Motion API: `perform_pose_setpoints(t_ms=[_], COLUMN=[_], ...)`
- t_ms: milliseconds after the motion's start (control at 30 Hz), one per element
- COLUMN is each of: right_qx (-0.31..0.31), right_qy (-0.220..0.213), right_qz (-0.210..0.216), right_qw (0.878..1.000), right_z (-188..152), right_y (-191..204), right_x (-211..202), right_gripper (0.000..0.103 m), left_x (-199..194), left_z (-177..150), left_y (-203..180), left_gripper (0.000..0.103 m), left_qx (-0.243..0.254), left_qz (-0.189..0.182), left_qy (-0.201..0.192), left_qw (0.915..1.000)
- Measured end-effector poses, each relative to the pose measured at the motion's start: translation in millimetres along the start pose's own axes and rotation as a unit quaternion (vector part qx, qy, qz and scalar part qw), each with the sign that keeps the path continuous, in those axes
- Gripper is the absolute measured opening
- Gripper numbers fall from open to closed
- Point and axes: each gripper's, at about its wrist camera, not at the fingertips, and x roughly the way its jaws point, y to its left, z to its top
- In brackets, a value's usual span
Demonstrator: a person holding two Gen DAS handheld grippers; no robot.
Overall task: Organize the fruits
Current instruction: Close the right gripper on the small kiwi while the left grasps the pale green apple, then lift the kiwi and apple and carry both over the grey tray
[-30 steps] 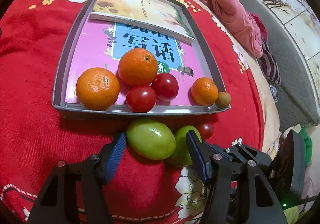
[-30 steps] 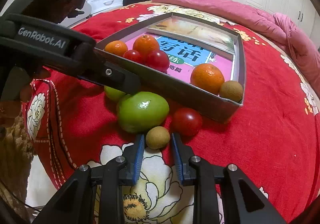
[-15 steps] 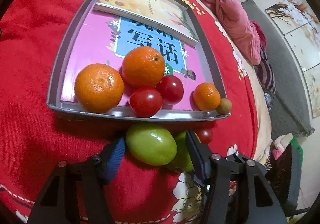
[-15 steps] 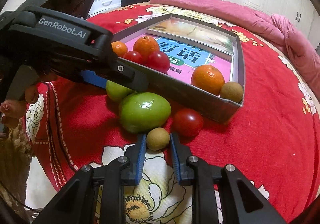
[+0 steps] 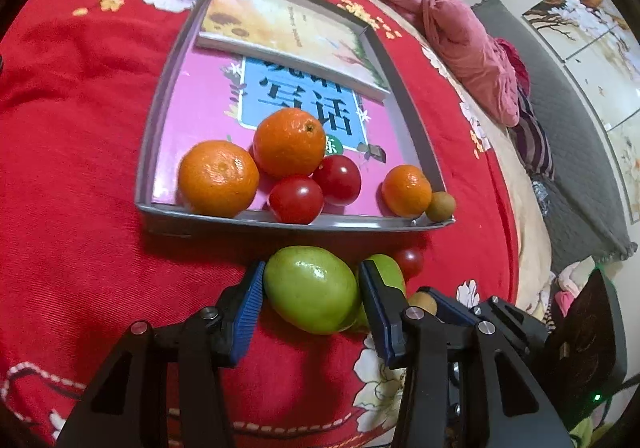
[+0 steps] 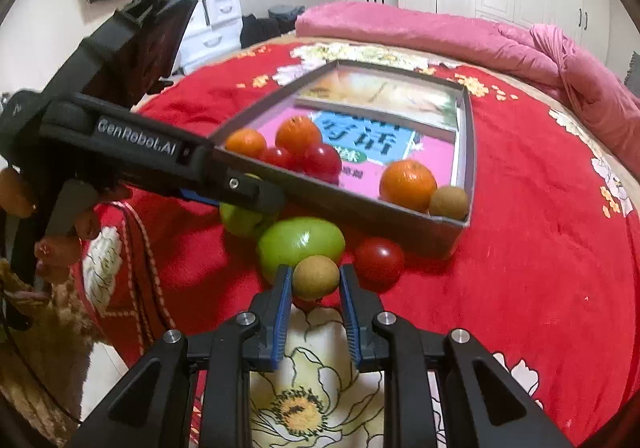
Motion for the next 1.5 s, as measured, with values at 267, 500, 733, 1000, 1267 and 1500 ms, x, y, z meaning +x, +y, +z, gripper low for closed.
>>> perform_pose_setpoints(t_ms=[267,500,733,1000,1267,1500], right_qx=[0.009,0.018,0.024,0.030,0.028,0.029], right_qy=[-0.029,-0.053,-0.075,-0.090,-0.105,-0.112], right_qz=[0.003,0.006,0.001,-0.003,-0.012,-0.016], right_qw=[1.000,0.998,0.997,0.996,0.994,0.993], right_z=[8.1,13.4,18.4,24.5,33.2,39.0], right_y=[-2.0,-3.1,-5.7,-10.2,-14.8,-18.7], right_x=[-9.6,-19.6,-27.6,-31.4,-33.0,-33.4], right_gripper=[0.024,0.024,0.024,0.024,0.024,0.024], left_x=[-31.5,-55.1,-64.0,-63.1,-59.8,-54.8], left_z=[-0.9,2.0,6.6,11.9,19.2,24.5], left_y=[-5.0,-8.9,-15.1,-25.3,-32.6,-34.9], left_gripper=[0.049,0.049,0.049,0.049,0.049,0.050], left_qx=[0.019,0.030,0.032,0.044,0.053,0.059], left_qz=[0.029,0.052,0.054,0.064,0.072,0.083], left_qy=[-0.033,-0.063,-0.077,-0.083,-0.090,-0.091], left_qw=[0.9989,0.9962,0.9950,0.9935,0.9919,0.9906])
